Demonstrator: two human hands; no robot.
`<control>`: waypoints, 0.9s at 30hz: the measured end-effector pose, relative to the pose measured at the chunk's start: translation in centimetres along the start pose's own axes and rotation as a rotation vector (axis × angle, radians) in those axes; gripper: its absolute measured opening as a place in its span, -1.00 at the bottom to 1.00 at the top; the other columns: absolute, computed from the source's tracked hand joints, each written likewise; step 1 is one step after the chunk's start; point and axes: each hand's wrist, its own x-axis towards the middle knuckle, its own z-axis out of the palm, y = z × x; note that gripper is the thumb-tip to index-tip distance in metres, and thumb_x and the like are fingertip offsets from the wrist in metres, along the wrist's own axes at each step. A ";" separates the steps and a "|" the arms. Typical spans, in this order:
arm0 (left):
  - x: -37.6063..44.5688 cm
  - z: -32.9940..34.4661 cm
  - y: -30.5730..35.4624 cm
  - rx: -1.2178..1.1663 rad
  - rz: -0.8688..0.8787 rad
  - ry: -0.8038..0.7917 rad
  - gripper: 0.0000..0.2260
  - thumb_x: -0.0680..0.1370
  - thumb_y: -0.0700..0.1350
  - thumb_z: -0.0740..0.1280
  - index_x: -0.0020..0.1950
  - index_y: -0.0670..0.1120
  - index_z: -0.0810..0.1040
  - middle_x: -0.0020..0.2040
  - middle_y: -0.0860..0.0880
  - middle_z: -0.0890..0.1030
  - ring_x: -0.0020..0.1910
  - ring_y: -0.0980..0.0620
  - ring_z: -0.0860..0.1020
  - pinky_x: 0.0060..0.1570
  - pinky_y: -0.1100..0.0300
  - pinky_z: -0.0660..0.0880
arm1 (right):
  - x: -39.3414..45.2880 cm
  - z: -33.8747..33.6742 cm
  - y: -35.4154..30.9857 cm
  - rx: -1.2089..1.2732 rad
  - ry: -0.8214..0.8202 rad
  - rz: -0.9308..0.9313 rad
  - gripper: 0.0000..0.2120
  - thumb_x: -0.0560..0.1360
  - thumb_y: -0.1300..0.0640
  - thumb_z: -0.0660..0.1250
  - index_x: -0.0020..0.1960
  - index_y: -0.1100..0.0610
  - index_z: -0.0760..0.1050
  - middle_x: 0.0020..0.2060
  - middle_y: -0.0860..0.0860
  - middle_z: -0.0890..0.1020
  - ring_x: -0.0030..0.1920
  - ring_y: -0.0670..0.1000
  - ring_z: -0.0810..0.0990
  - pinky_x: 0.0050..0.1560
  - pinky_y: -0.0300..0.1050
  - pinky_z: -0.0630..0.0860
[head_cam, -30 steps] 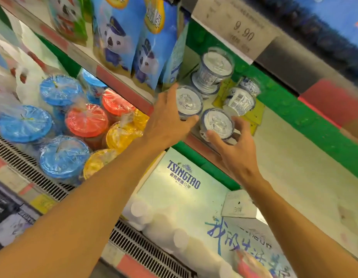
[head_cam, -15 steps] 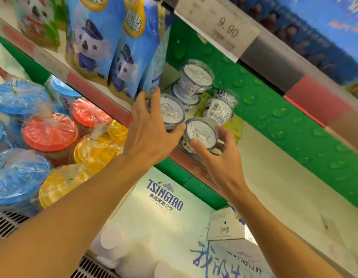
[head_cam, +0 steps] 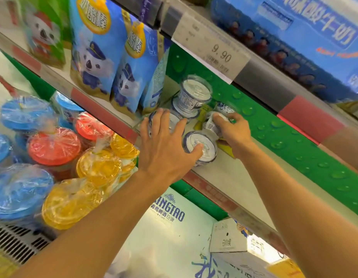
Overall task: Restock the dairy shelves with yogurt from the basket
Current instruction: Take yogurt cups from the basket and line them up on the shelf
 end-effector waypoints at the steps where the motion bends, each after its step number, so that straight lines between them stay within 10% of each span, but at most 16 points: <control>1: 0.0 -0.1 0.0 -0.001 -0.001 -0.003 -0.28 0.46 0.42 0.02 0.55 0.10 0.25 0.60 -0.15 0.12 0.59 -0.09 -0.05 0.53 -0.16 -0.09 | -0.2 0.1 0.0 0.016 0.012 -0.016 -0.65 0.34 -0.16 0.54 -0.04 -0.04 0.47 -0.16 0.05 0.70 -0.08 0.15 0.71 -0.05 0.22 0.66; 10: 0.0 -0.1 -0.1 0.013 -0.003 -0.018 -0.28 0.48 0.42 -0.01 0.57 0.12 0.19 0.61 -0.13 0.08 0.59 -0.08 -0.08 0.54 -0.15 -0.11 | -3.2 -1.1 2.8 0.138 -0.110 -0.220 -0.71 0.45 0.32 0.47 0.14 0.21 0.51 -0.03 -0.17 0.64 -0.10 -0.13 0.62 -0.16 -0.22 0.56; 16: -0.1 -0.1 0.1 0.011 -0.007 -0.007 -0.28 0.47 0.42 0.01 0.57 0.11 0.20 0.61 -0.13 0.09 0.59 -0.08 -0.08 0.53 -0.14 -0.14 | -3.7 -1.2 3.1 0.123 -0.166 -0.263 -0.73 0.53 0.18 0.45 0.20 0.18 0.52 -0.02 -0.14 0.64 -0.22 -0.28 0.58 -0.19 -0.35 0.51; 27: -0.2 0.1 0.0 0.022 -0.004 0.013 -0.27 0.47 0.41 -0.04 0.57 0.11 0.20 0.60 -0.10 0.12 0.59 -0.07 -0.07 0.54 -0.12 -0.14 | -0.6 -2.4 1.5 0.103 0.064 -0.223 -0.78 0.53 0.01 0.43 0.10 0.06 0.52 -0.01 -0.14 0.60 0.03 -0.12 0.59 0.19 0.14 0.58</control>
